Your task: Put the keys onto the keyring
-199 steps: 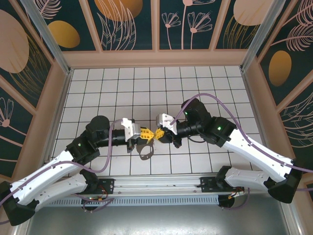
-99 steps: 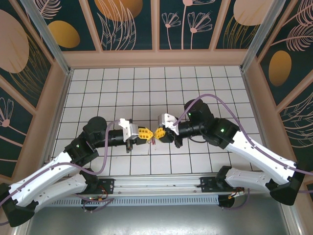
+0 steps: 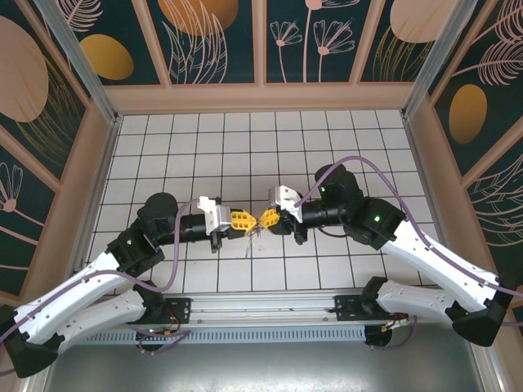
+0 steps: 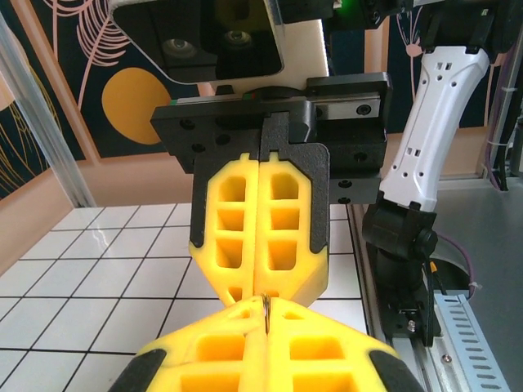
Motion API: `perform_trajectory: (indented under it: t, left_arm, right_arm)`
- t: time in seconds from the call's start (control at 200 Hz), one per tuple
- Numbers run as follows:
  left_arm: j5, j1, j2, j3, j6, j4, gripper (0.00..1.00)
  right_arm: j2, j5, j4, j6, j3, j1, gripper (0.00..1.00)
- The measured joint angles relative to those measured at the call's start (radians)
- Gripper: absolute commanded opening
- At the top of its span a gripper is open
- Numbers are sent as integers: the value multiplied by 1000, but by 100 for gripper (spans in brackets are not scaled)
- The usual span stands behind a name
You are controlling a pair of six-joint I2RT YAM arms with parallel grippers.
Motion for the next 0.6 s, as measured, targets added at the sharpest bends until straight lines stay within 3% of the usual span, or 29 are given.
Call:
perform_trajectory:
  t: [0.601]
  left_arm:
    - [-81,-1,24,8,33,-51,0]
  right_arm:
    - [26,0,-47,19,28,-19,0]
